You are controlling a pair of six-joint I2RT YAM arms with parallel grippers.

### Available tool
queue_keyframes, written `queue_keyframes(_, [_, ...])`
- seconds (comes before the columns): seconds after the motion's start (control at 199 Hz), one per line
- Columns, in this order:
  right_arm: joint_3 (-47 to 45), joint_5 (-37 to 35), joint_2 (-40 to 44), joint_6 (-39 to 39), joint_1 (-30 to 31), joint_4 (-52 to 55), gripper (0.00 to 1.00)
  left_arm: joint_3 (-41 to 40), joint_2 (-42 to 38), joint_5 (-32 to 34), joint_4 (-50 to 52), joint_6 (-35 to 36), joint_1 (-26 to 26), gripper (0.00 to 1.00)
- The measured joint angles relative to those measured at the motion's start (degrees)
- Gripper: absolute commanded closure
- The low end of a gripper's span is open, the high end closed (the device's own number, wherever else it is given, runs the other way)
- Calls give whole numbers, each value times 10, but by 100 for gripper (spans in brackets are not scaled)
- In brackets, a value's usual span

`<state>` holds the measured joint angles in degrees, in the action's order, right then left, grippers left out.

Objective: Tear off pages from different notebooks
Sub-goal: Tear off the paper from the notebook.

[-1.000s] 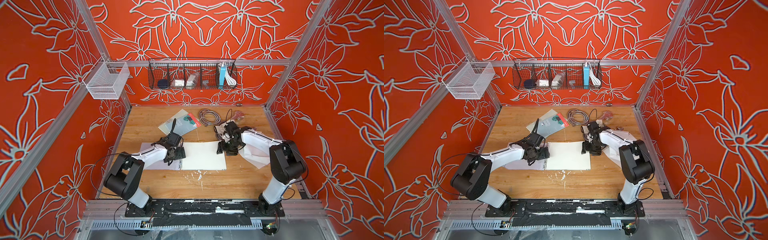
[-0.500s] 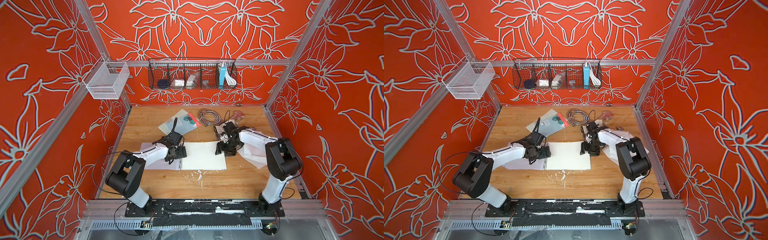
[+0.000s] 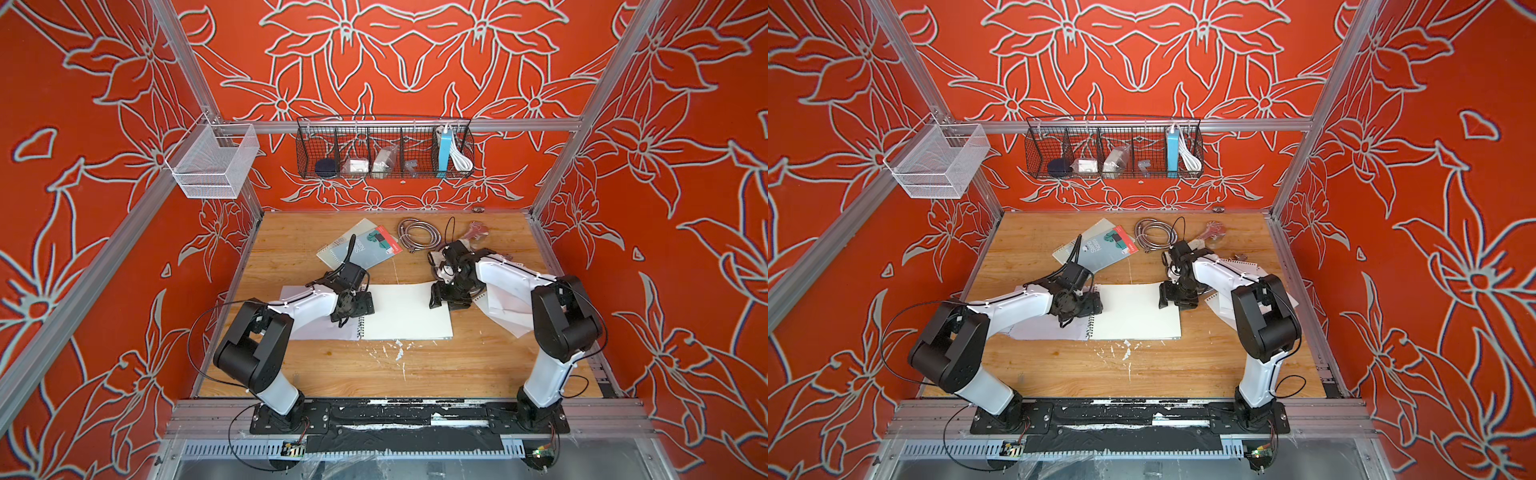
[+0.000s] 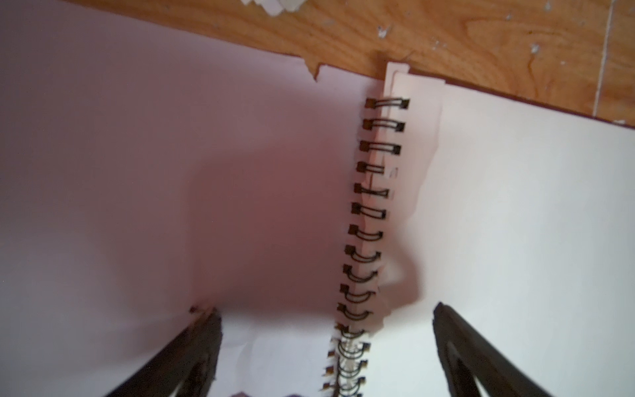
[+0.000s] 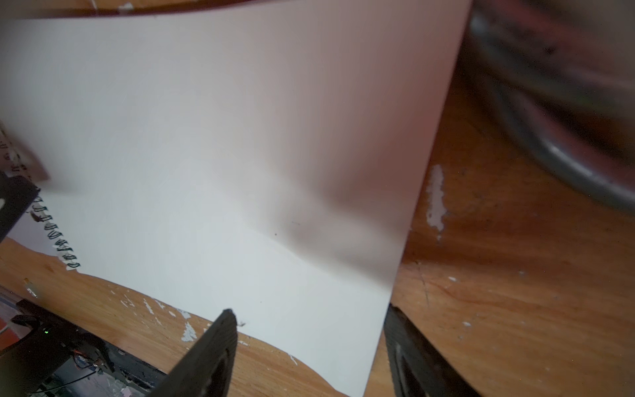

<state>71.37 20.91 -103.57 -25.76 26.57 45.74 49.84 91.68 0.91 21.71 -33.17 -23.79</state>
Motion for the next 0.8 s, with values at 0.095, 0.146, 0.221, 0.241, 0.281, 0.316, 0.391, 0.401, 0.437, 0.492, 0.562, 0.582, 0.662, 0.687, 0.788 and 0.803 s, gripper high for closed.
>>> queue_keyframes(0.095, [5,-8,0,7,6,11,29,0,0,0,0,0,-1,9])
queue_keyframes(0.146, [9,-12,0,10,9,19,28,0,0,0,0,1,-2,9])
queue_keyframes(0.221, [15,-17,0,14,14,26,28,0,0,0,0,2,-2,9])
queue_keyframes(0.241, [17,-19,-1,15,15,30,28,0,0,0,0,2,-2,9])
queue_keyframes(0.281, [21,-20,-3,17,17,34,28,0,0,0,0,2,-2,9])
queue_keyframes(0.316, [22,-21,-4,19,18,36,28,0,0,0,0,2,-2,9])
queue_keyframes(0.391, [26,-23,-10,24,20,43,27,0,0,0,0,2,-2,9])
queue_keyframes(0.401, [27,-23,-11,24,20,44,27,0,0,0,0,2,-2,9])
queue_keyframes(0.437, [28,-24,-16,26,21,46,27,0,0,0,0,2,-2,9])
queue_keyframes(0.492, [28,-25,-22,27,23,49,27,0,0,0,0,2,-2,9])
queue_keyframes(0.562, [28,-26,-28,28,23,52,27,0,0,0,0,2,-2,9])
queue_keyframes(0.582, [28,-27,-29,28,23,52,27,0,0,0,0,2,-2,9])
queue_keyframes(0.662, [28,-29,-30,29,23,54,27,0,0,0,0,2,-2,9])
queue_keyframes(0.687, [28,-29,-30,29,23,54,27,0,0,0,0,2,-2,9])
queue_keyframes(0.788, [28,-29,-30,30,24,54,27,0,0,0,0,2,-2,9])
queue_keyframes(0.803, [28,-29,-30,30,24,53,27,0,0,0,0,2,-2,9])
